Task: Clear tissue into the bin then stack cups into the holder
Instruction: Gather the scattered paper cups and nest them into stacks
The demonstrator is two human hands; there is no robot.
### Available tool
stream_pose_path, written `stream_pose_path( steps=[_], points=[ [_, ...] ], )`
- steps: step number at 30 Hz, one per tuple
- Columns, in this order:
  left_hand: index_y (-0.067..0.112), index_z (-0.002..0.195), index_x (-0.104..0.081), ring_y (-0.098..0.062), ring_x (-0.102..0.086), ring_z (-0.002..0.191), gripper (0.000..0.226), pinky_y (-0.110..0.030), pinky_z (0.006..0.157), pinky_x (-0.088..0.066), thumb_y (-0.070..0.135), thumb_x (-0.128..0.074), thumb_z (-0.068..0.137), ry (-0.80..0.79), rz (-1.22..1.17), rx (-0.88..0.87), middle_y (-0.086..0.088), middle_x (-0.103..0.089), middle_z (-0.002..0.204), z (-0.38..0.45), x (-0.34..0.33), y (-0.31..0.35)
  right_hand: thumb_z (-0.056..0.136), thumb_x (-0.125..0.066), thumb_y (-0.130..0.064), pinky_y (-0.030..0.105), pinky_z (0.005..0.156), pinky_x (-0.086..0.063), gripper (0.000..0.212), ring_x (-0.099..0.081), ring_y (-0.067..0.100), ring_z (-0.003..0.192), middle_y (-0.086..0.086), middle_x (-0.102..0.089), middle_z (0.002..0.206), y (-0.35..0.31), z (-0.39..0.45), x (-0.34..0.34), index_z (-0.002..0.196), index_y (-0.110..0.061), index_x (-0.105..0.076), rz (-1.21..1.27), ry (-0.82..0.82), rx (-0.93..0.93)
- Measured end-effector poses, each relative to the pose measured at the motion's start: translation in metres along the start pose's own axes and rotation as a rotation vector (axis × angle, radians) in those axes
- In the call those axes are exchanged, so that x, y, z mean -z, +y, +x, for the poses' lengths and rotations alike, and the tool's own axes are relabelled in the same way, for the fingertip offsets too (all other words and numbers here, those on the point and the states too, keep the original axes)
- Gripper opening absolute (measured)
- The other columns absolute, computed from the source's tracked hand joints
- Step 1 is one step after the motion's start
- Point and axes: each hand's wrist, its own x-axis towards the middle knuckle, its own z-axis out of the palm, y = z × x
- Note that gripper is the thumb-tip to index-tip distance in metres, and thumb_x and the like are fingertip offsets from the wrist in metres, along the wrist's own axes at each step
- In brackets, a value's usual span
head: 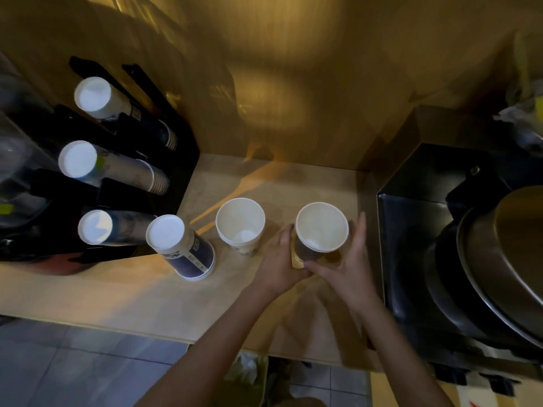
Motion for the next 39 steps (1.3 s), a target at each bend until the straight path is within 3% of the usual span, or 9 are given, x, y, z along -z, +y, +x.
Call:
stream_pose_path(
  steps=[3,8,11,16,19,23,30,34,39],
  points=[
    [0.015,0.137,-0.033,-0.021,-0.042,0.128,0.081,-0.032,0.103,-0.037,0.026,-0.075,0.069,-0.02,0.025,0.11,-0.007,-0.042,0.142,-0.022,0.019,-0.001,0.056,-0.087,-0.022,0.031,0.103,-0.019,0.122,-0.017,0.016,0.138,0.005,-0.015,0.154,-0.024,-0.012,0.006,0.145,-0.029,-0.005,-0.111,0.069,0.069],
    [0.027,0.097,-0.061,0.0,-0.061,0.089,0.028,-0.021,0.079,-0.05,0.017,-0.071,0.074,0.219,-0.165,0.103,0.01,-0.066,0.1,-0.081,0.073,-0.005,0.071,-0.074,-0.025,0.032,0.103,-0.028,0.056,-0.028,0.009,0.125,-0.005,-0.046,0.129,-0.069,-0.02,-0.025,0.122,-0.02,-0.051,-0.262,0.051,0.456],
    [0.026,0.079,-0.064,-0.001,-0.064,0.077,0.019,-0.013,0.07,-0.051,0.01,-0.071,0.073,0.38,-0.205,0.16,0.011,-0.069,0.08,-0.107,0.106,-0.028,0.079,-0.062,-0.025,0.027,0.094,-0.039,0.029,-0.047,0.011,0.112,-0.001,-0.061,0.115,-0.098,-0.026,-0.064,0.107,-0.018,-0.061,-0.168,-0.039,0.578],
    [0.021,0.083,-0.061,-0.016,-0.064,0.082,0.013,-0.007,0.063,-0.043,0.009,-0.063,0.079,0.507,-0.156,0.321,0.005,-0.066,0.083,-0.112,0.131,-0.088,0.084,-0.063,-0.024,0.029,0.098,-0.037,0.051,-0.042,0.015,0.124,-0.001,-0.048,0.134,-0.14,-0.037,-0.129,0.13,-0.02,-0.043,-0.232,-0.302,0.53],
    [0.009,0.122,-0.05,-0.027,-0.053,0.112,0.036,-0.025,0.085,-0.04,0.025,-0.052,0.09,0.379,-0.219,0.471,-0.012,-0.053,0.126,-0.102,0.13,-0.122,0.084,-0.061,-0.034,0.032,0.1,-0.036,0.067,-0.034,0.016,0.129,-0.001,-0.036,0.145,-0.148,-0.033,-0.16,0.14,-0.021,-0.026,-0.37,-0.347,0.515],
    [0.01,0.139,-0.031,-0.031,-0.039,0.129,0.05,-0.039,0.104,-0.032,0.034,-0.039,0.095,0.195,-0.389,0.593,-0.017,-0.04,0.143,-0.094,0.126,-0.143,0.084,-0.06,-0.037,0.037,0.096,-0.041,0.069,-0.041,0.024,0.125,0.002,-0.037,0.143,-0.14,-0.031,-0.184,0.141,-0.02,-0.025,-0.539,-0.305,0.494],
    [0.018,0.124,-0.045,-0.027,-0.052,0.111,0.032,-0.044,0.102,-0.041,0.032,-0.037,0.096,0.156,-0.608,0.552,-0.013,-0.055,0.124,-0.099,0.131,-0.151,0.082,-0.064,-0.033,0.033,0.097,-0.04,0.064,-0.041,0.019,0.122,0.003,-0.042,0.136,-0.132,-0.039,-0.18,0.137,-0.022,-0.033,-0.313,-0.234,0.341],
    [0.014,0.125,-0.044,-0.025,-0.052,0.108,0.034,-0.042,0.097,-0.042,0.029,-0.043,0.094,0.359,-0.663,0.51,-0.007,-0.055,0.114,-0.104,0.138,-0.147,0.077,-0.071,-0.029,0.013,0.087,-0.038,0.061,-0.043,0.005,0.108,-0.006,-0.046,0.121,-0.129,-0.048,-0.162,0.131,-0.024,-0.042,-0.084,-0.104,0.284],
    [0.007,0.11,-0.058,-0.024,-0.059,0.094,0.027,-0.033,0.078,-0.047,0.023,-0.048,0.092,0.46,-0.83,0.394,-0.012,-0.064,0.101,-0.12,0.154,-0.117,0.076,-0.071,-0.009,0.014,0.078,-0.052,0.047,-0.057,0.008,0.105,-0.006,-0.058,0.114,-0.132,-0.057,-0.121,0.114,-0.028,-0.051,0.413,0.009,0.132]
  ],
)
